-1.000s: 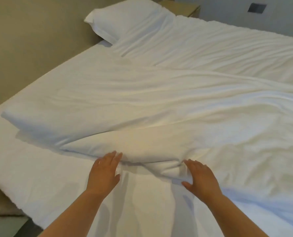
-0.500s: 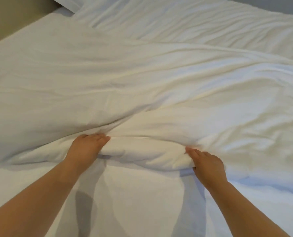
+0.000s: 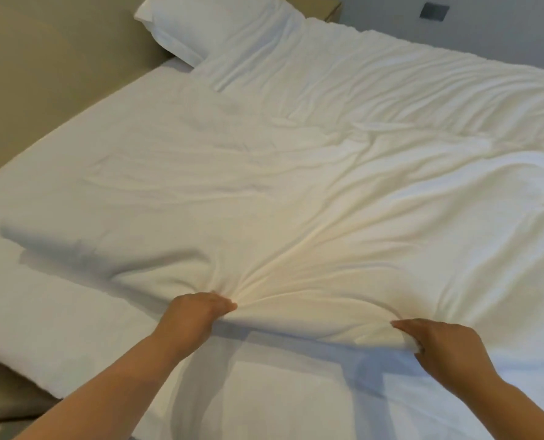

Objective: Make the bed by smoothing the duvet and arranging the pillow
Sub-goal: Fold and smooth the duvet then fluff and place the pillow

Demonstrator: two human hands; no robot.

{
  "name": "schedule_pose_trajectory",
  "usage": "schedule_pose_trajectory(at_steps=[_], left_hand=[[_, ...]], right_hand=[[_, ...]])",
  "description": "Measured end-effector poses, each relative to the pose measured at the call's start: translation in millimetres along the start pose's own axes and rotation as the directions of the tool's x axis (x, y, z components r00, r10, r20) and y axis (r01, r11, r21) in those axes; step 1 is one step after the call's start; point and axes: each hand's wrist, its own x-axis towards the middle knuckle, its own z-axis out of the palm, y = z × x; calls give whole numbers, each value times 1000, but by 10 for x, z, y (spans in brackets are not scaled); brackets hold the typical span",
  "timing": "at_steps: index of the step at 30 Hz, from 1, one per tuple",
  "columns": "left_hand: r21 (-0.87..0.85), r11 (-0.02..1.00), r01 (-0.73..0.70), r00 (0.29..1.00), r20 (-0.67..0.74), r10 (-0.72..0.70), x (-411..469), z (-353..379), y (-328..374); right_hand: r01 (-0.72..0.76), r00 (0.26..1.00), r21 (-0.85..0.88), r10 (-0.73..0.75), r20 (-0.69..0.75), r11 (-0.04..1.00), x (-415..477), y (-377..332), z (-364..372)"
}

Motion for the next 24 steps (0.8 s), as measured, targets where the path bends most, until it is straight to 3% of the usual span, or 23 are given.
schedule_pose_trajectory(at_steps=[2, 5, 7, 9, 10, 11, 13, 15, 18, 21, 24], left_hand=[[-42, 998, 48, 993, 107, -43, 31, -3, -45], [-137, 986, 97, 995, 29, -94, 103, -38, -407], [-255, 943, 211, 952, -164, -257, 206, -281, -797], [-295, 909, 294, 845, -365, -391, 277, -448, -1408], [-306, 870, 387, 791, -376, -484, 338, -543, -1720], [-321, 805, 499, 694, -409, -593, 410, -628, -2054], [-389, 612, 689, 549, -271, -791, 527, -744, -2702], [-407, 507, 760, 501, -129, -856, 637, -725, -3239], [-425, 471, 773, 535, 39, -844, 876, -599, -3813], [-492, 519, 699, 629, 77, -774, 1131, -399, -4033], [-459, 537, 707, 639, 89, -764, 1273, -252, -4073]], right_hand=[[-21, 993, -13, 23, 120, 1000, 64, -62, 136], [-24, 919, 89, -13, 394, 996, 348, -266, 186], [-80, 941, 178, 16, 338, 981, 679, -454, 30], [-165, 971, 272, 107, 216, 948, 1131, -699, -161], [-197, 977, 335, 157, 141, 921, 1414, -849, -226], [-204, 979, 394, 197, 61, 896, 1738, -1022, -302], [-193, 973, 448, 228, -24, 873, 2501, -1389, -428], [-168, 976, 458, 212, -47, 873, 3317, -1768, -518], [-207, 965, 502, 261, -39, 840, 4390, -2301, -711], [-208, 964, 500, 262, -39, 841, 5209, -2652, -854], [-249, 951, 526, 308, -26, 813, 5795, -2823, -916]])
